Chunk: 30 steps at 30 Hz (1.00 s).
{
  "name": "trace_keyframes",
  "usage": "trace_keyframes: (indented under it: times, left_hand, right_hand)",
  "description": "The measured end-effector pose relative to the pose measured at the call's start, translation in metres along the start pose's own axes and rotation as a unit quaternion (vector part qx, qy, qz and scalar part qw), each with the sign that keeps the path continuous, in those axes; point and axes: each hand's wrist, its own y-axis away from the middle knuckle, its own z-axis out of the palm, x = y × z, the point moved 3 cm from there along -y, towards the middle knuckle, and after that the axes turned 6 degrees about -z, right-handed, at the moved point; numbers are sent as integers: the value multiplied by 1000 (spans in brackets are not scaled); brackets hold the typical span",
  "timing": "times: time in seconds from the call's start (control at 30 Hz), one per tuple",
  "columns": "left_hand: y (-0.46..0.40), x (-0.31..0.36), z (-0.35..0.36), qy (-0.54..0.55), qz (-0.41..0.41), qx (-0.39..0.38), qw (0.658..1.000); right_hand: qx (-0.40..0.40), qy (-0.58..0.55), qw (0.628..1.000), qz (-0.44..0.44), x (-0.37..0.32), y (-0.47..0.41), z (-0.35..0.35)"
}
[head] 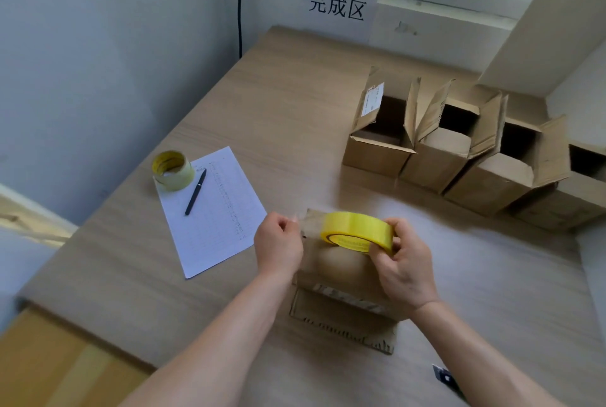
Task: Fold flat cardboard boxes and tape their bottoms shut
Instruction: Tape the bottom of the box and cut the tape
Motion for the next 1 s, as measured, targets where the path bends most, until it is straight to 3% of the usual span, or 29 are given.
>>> trace_keyframes:
  times: [0.17, 0.23, 0.4, 0.57, 0.67, 0.73, 0.83, 1.0]
  left_hand:
    - [-4, -21, 6, 91, -113, -17, 989]
    - [-6, -23, 8, 108, -129, -27, 985]
    - [-10, -29, 13, 97, -149, -41, 983]
    - [-9, -29, 15, 90, -71, -15, 993]
    - [-5, -29, 14, 104, -34, -8, 994]
    - [-2, -29, 14, 93, -14, -10, 996]
    - [3, -22, 18, 60, 17, -13, 998]
    - [10, -17, 20, 30, 26, 3, 999]
  right_hand:
    - [25, 47, 997, -47, -16, 0, 9]
    - [53, 47, 995, -67, -24, 3, 14]
    - [17, 6, 999, -28, -16, -1, 22]
    - [45, 19, 999, 11, -15, -2, 20]
    - [35, 172, 984, 18, -16, -4, 16]
    - [12, 236, 966, 103, -11, -4, 15]
    - [-10, 232, 952, 198, 0, 2, 14]
    - [25, 165, 967, 193, 2, 11, 12]
